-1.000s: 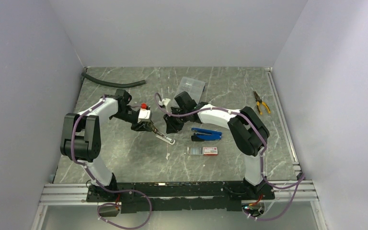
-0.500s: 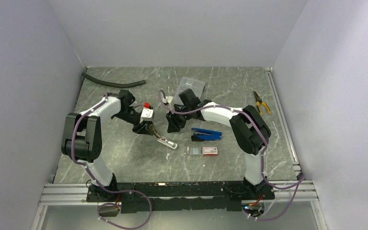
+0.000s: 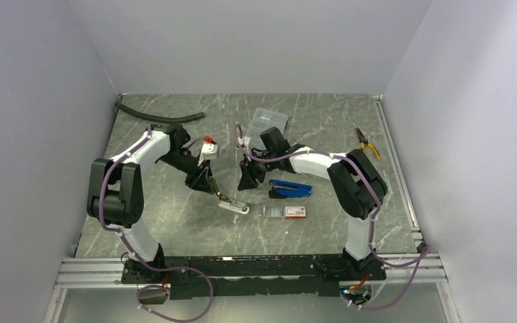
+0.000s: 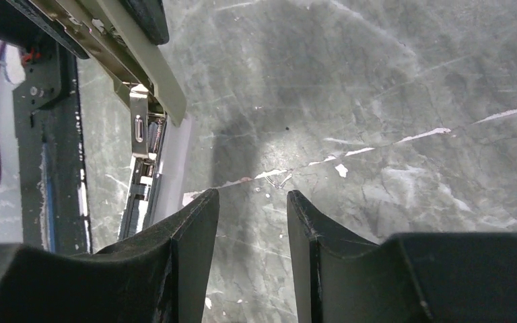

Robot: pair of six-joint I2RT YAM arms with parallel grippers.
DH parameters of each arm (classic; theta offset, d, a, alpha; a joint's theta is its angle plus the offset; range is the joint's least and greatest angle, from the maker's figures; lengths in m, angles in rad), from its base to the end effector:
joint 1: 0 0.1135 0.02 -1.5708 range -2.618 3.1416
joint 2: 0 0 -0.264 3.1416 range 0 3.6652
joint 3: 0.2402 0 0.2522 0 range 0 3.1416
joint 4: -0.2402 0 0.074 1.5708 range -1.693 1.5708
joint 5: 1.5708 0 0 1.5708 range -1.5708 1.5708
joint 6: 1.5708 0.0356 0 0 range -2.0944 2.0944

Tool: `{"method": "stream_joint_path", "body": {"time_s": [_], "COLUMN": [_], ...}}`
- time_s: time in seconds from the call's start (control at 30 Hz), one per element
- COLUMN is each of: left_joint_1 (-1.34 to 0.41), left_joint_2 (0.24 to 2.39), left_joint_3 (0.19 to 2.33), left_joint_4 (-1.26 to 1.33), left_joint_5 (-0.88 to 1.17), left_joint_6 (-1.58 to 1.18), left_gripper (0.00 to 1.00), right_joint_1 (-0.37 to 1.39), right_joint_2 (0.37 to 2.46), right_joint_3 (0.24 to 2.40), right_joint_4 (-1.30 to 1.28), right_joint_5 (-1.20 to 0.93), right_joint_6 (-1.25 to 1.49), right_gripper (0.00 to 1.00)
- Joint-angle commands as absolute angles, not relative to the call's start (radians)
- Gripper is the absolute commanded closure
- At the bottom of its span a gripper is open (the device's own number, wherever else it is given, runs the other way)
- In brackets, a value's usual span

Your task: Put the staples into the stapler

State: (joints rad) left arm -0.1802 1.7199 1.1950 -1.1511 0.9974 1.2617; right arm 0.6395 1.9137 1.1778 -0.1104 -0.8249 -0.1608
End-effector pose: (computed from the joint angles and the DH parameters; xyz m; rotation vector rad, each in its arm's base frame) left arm 0.2814 -0.0817 0.2109 1.5602 1.8816 -1.2070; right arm 0.3019 0.2571 0.1687 -1.2804 2.0222 1.2158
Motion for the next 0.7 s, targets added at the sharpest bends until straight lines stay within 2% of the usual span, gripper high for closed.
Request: {"method": "stream_joint_path", "body": {"time_s": [0.0, 0.27, 0.67], "left_joint_1": [-0.186, -0.199, -0.276], "left_joint_2": [1.725, 1.697, 1.397], "left_joint_3": [1.260, 1.215, 0.986], "left_joint_4": [-1.268, -1.159, -0.628], "left_joint_5": [1.014, 0.890, 0.604], "left_joint_6": [1.206, 1.118, 0.844], "left_gripper": [0.97, 0.97, 0.97], "right_joint_1": [0.634, 0.635, 0.640], "right_joint_2": [1.884, 1.911, 1.897], "right_joint_3": [1.175, 1.172, 1.208], "right_joint_4": [-0.016, 0.021, -0.043], "right_joint_5": [-0.922, -1.004, -0.848], "right_joint_6": [-0.111, -0.082, -0.014], "right_gripper": [0.54, 0.54, 0.55]}}
